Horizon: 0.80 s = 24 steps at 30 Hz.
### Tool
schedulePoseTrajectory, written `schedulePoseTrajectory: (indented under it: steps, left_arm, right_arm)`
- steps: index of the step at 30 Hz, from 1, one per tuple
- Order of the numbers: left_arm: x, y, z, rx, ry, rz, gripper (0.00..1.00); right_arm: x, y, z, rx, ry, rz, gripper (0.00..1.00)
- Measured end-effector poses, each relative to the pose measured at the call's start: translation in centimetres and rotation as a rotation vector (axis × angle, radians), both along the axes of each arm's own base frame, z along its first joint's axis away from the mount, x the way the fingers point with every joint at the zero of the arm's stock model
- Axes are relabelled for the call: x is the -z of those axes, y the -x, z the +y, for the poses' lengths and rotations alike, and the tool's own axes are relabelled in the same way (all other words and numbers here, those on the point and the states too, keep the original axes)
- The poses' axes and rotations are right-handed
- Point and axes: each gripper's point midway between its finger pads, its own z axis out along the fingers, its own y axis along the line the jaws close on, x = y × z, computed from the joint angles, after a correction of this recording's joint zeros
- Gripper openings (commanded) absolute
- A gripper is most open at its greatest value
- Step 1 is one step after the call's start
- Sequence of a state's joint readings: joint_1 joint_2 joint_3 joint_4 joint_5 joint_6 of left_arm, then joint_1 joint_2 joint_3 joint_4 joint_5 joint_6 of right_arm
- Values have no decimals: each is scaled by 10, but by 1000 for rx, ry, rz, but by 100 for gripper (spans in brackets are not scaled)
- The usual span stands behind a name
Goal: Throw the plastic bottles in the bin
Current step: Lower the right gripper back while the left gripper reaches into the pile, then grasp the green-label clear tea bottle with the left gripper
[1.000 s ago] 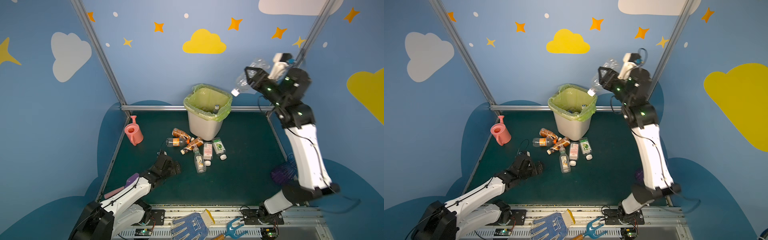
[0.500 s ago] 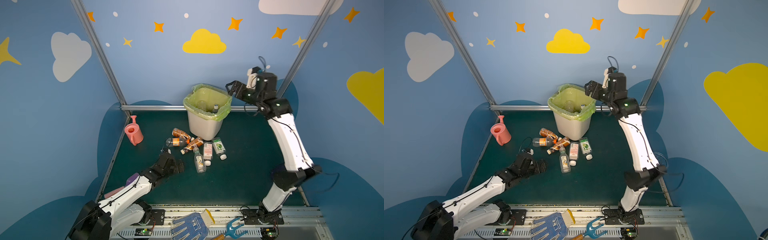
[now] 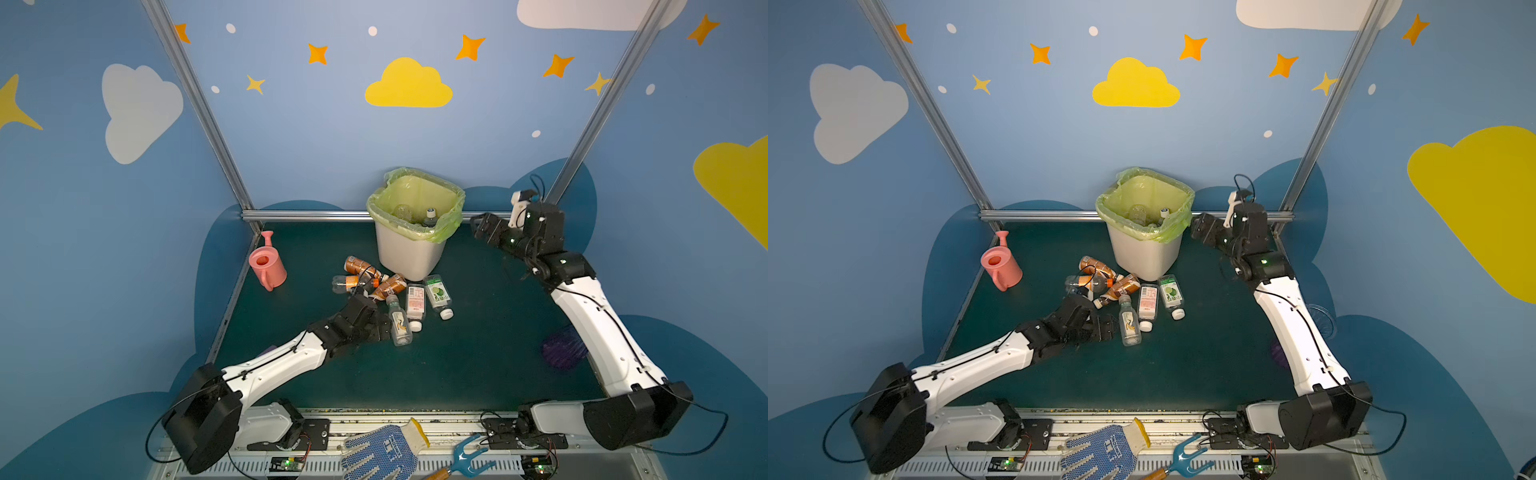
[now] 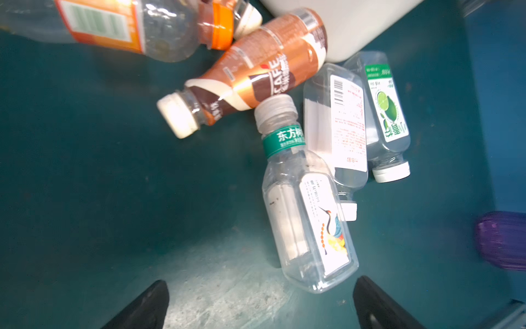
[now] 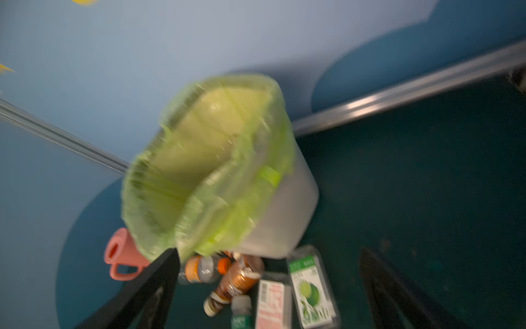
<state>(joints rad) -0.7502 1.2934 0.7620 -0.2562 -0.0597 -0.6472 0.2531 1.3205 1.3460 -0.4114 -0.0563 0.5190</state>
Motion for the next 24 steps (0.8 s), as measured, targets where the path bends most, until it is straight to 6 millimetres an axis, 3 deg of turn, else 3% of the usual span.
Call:
schedulePoseTrajectory:
  steps: [3, 8, 12, 18, 24]
  left_arm:
    - [-1, -5, -18, 20, -52, 9, 100]
    - [11, -14, -42, 49, -145, 56, 94]
    - [27, -25, -48, 39, -254, 103, 91]
    - [44, -29, -48, 33, -350, 140, 88]
    - [49, -32, -51, 35, -386, 151, 75]
  right_arm:
    - [49, 24, -23, 52, 13, 98, 98]
    - [79, 64, -59, 147, -15, 112, 98]
    - [109, 85, -79, 205, -48, 150, 98]
    - [153, 105, -93, 249, -97, 238, 98]
    - [170, 112, -99, 265, -139, 284, 98]
